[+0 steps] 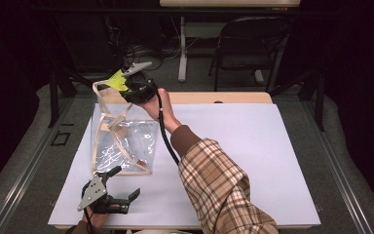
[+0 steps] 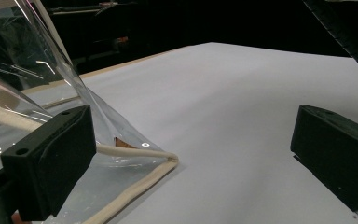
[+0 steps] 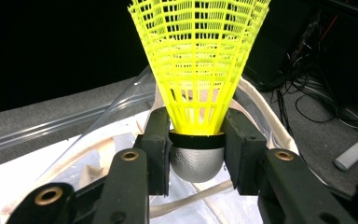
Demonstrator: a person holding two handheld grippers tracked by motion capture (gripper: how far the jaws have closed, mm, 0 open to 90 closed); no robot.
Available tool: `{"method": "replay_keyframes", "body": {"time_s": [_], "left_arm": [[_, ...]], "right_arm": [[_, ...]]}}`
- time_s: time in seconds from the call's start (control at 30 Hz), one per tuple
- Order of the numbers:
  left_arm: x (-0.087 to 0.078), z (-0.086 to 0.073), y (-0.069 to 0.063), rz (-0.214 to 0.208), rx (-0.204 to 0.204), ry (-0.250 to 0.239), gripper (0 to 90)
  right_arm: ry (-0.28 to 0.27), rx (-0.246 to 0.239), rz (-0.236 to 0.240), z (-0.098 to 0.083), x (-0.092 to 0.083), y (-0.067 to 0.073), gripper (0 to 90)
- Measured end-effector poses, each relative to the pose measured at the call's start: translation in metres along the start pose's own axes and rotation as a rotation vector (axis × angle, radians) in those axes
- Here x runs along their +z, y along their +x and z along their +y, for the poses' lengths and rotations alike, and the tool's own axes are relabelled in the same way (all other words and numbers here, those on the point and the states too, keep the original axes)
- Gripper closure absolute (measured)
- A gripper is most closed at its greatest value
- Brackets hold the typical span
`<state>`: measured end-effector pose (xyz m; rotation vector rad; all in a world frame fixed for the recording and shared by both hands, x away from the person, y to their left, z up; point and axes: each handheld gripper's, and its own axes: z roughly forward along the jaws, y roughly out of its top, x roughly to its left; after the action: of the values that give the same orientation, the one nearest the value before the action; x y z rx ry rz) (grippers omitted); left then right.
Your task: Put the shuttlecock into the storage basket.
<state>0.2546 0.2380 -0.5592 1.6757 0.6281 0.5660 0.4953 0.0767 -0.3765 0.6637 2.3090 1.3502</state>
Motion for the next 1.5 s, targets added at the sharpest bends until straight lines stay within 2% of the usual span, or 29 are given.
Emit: {"method": "replay_keyframes", "body": {"time_s": [0.2, 0.27, 0.33, 0.43, 0.5, 0.63, 0.8, 1.0, 1.13, 1.5], "left_arm": [[0.0, 0.0, 0.0, 0.001, 0.0, -0.002, 0.0], [-0.001, 0.0, 0.0, 0.003, 0.001, 0.001, 0.0], [-0.002, 0.0, 0.001, 0.006, 0.002, -0.001, 0.0], [-0.002, 0.0, 0.001, 0.007, 0.001, -0.002, 0.0], [-0.001, 0.0, 0.0, 0.006, 0.001, 0.0, 0.0], [-0.002, 0.0, 0.0, 0.009, 0.001, -0.002, 0.0], [-0.002, 0.0, 0.0, 0.007, 0.003, -0.001, 0.0], [-0.002, 0.0, 0.0, 0.01, 0.005, 0.004, 0.0], [-0.001, 0.0, -0.001, 0.01, 0.003, 0.005, 0.0], [-0.001, 0.0, -0.001, 0.011, 0.006, 0.006, 0.0]], "right_arm": [[0.024, 0.01, 0.006, 0.0, 0.007, 0.0, 62.5], [0.028, 0.016, 0.004, 0.0, 0.007, 0.0, 52.2], [0.036, 0.024, 0.011, 0.0, 0.008, 0.0, 46.3], [0.024, 0.04, 0.024, -0.001, 0.003, -0.001, 32.7], [0.03, 0.048, 0.04, -0.002, 0.001, -0.002, 30.1], [0.041, 0.051, 0.046, -0.001, -0.003, -0.003, 17.1], [0.042, 0.038, 0.08, -0.005, -0.018, -0.003, 6.8], [0.05, 0.006, 0.097, -0.017, -0.045, -0.006, 2.3], [0.049, 0.015, 0.091, -0.03, -0.064, -0.013, 1.7], [0.042, 0.02, 0.077, -0.057, -0.093, -0.022, 1.3]]}}
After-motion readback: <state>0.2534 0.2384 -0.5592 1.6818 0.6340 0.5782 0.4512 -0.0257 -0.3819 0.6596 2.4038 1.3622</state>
